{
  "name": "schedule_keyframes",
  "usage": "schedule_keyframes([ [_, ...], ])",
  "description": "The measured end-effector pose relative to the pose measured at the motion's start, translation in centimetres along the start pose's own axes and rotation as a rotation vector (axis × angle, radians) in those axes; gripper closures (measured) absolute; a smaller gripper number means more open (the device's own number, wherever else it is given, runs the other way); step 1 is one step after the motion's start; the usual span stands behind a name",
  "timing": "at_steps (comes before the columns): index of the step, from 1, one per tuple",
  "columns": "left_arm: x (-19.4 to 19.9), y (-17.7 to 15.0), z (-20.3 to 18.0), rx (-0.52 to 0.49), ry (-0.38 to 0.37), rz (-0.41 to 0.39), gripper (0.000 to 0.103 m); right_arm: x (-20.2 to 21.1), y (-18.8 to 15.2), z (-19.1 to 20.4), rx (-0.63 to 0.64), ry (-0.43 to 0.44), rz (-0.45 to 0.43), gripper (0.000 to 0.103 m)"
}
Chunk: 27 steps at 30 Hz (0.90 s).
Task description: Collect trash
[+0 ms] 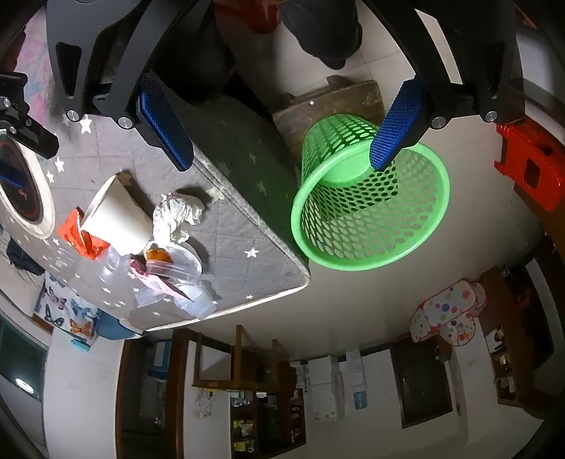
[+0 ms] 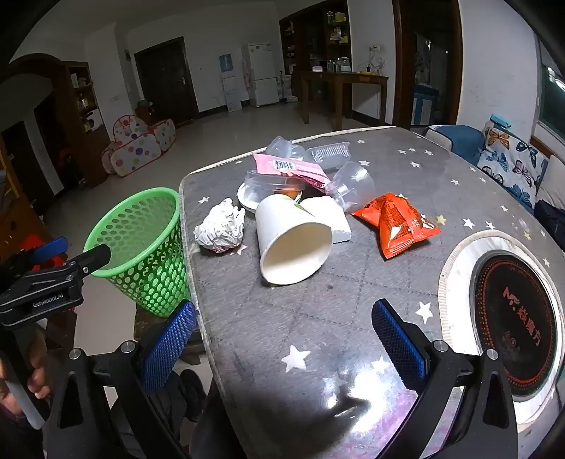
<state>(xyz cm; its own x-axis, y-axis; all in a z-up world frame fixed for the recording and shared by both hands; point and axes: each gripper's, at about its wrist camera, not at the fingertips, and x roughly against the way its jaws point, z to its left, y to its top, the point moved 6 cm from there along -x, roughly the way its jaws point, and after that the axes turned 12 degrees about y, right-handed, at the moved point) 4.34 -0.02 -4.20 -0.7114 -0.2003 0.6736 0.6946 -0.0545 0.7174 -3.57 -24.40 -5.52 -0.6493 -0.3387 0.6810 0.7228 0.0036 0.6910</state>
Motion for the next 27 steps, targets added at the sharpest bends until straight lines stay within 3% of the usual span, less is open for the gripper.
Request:
schedule_keyframes([
  [27, -0.54, -0.44, -0.45, -0.007, -0.004, 0.014, 0.005, -0.13, -0.07, 0.16, -0.005, 0.007, 0.001, 0.006],
])
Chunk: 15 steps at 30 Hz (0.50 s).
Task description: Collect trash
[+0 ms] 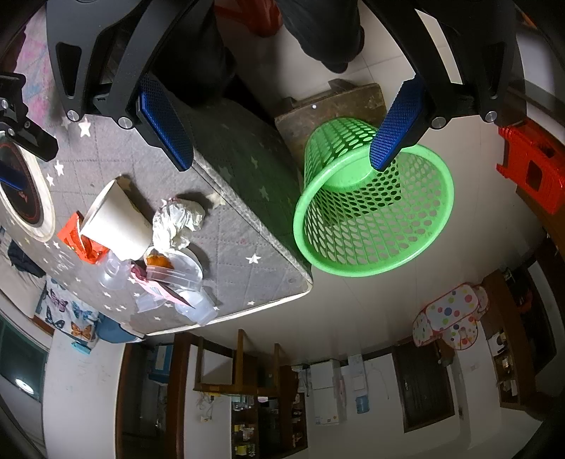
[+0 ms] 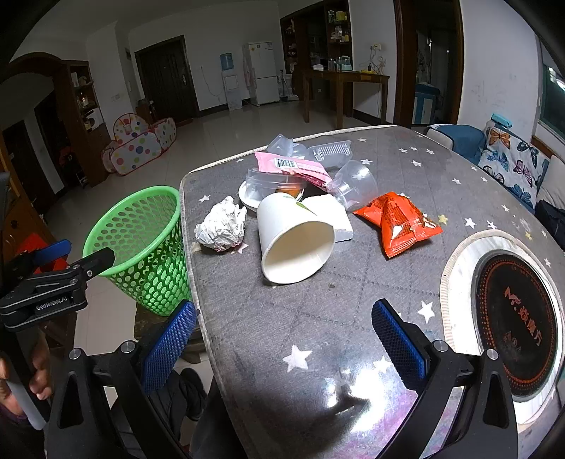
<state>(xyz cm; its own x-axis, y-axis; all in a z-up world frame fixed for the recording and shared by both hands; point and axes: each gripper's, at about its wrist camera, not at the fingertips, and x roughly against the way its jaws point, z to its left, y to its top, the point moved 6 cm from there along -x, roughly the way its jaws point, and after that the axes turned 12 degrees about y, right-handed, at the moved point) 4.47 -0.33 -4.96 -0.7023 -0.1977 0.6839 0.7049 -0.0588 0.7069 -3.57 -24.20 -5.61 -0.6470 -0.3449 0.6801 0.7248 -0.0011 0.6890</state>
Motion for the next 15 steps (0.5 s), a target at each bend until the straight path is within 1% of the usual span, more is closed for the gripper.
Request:
schedule_keyframes([
  [15, 0.14, 0.18, 0.0, 0.001, -0.003, -0.003, 0.005, -0.1, -0.05, -0.19, -0.002, 0.0, 0.003, 0.006],
])
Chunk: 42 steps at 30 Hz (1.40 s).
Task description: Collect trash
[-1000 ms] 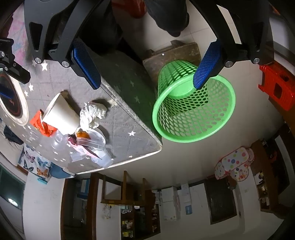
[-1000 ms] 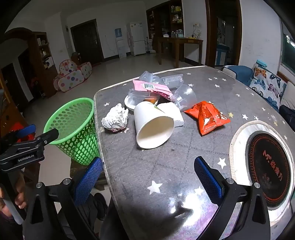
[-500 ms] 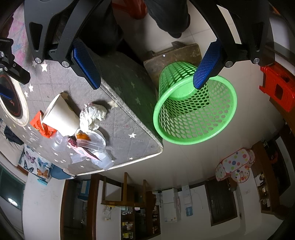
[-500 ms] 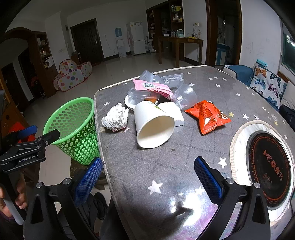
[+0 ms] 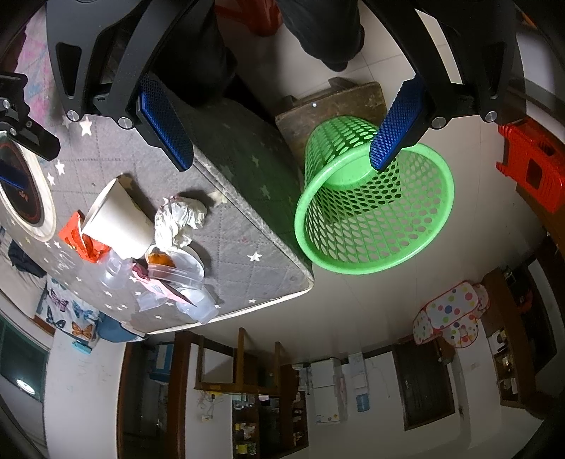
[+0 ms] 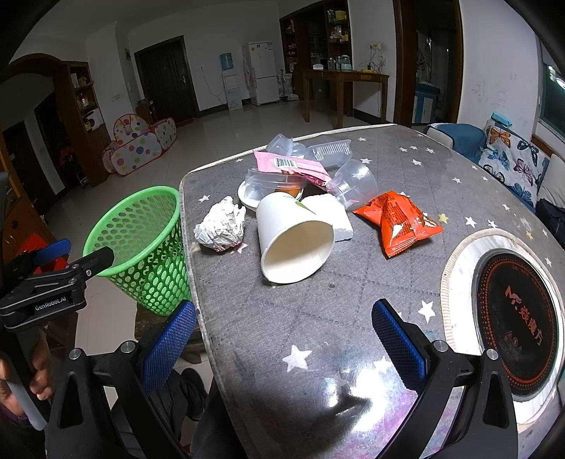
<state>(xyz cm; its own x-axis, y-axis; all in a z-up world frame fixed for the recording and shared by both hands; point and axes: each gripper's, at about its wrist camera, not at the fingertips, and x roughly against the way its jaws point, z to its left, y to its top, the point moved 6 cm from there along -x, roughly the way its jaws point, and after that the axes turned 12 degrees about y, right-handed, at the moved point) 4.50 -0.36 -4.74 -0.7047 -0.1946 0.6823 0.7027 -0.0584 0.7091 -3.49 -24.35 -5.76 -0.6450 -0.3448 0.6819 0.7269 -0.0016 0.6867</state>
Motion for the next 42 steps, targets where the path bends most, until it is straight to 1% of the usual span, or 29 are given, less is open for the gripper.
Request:
schedule_keyframes([
  [18, -0.3, 0.3, -0.4, -0.007, -0.005, 0.0, 0.005, -0.4, 0.1, -0.2, -0.001, -0.001, 0.001, 0.006],
  [23, -0.4, 0.3, -0.5, -0.006, -0.01, 0.004, 0.005, -0.4, 0.4, -0.9, -0.003, -0.003, 0.002, 0.006],
  [35, -1.0, 0.8, -1.2, -0.023, -0.02, 0.009, 0.005, -0.6, 0.6, -1.3, -0.002, -0.004, 0.007, 0.006],
  [42, -1.4, 1.2, -1.5, -0.035, -0.029, 0.015, 0.005, -1.5, 2.2, -2.7, 0.012, -0.014, 0.015, 0.006],
])
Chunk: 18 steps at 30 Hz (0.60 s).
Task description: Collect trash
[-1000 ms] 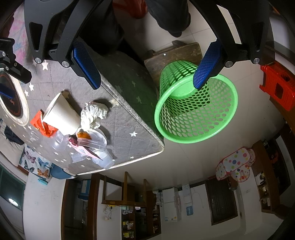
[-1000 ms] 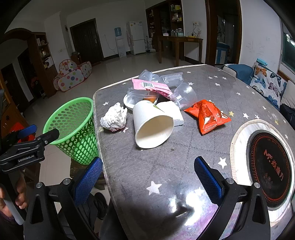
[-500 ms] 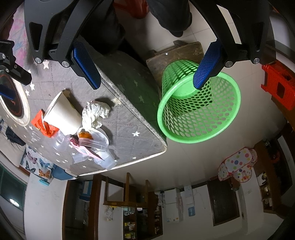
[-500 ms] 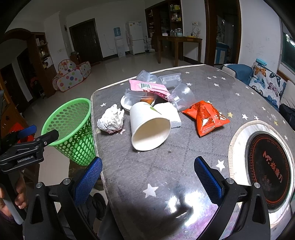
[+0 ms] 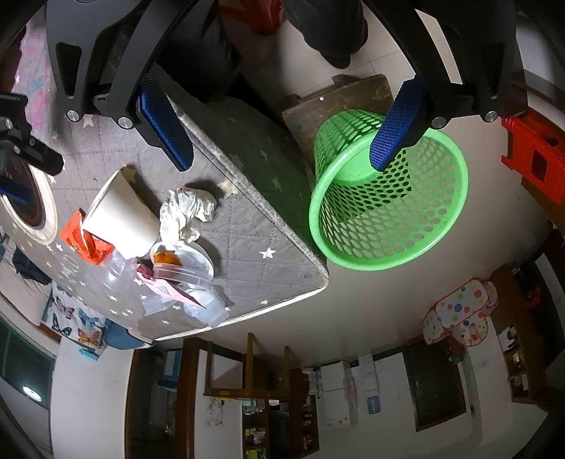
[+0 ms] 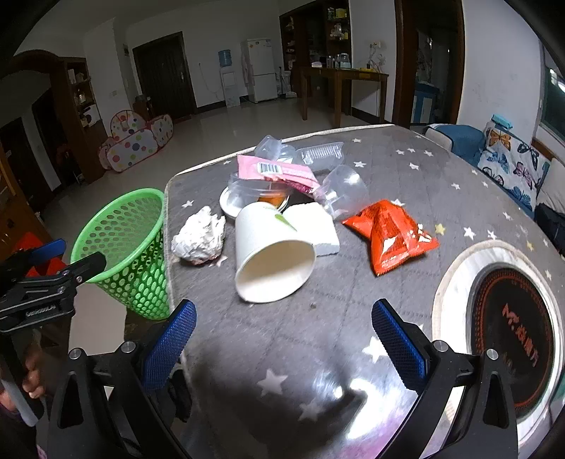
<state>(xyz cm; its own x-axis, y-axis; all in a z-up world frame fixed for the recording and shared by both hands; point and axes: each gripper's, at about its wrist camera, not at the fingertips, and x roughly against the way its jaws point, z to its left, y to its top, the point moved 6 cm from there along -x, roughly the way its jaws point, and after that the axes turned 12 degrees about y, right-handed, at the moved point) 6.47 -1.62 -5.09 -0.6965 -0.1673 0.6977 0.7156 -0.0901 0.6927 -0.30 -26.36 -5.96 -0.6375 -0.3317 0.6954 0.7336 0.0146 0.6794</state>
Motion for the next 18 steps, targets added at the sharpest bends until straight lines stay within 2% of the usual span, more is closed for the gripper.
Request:
schedule_keyframes([
  [18, -2.2, 1.1, -0.8, -0.04, -0.019, 0.017, 0.005, -5.5, 2.9, -1.4, 0.026, 0.082, 0.065, 0.007],
])
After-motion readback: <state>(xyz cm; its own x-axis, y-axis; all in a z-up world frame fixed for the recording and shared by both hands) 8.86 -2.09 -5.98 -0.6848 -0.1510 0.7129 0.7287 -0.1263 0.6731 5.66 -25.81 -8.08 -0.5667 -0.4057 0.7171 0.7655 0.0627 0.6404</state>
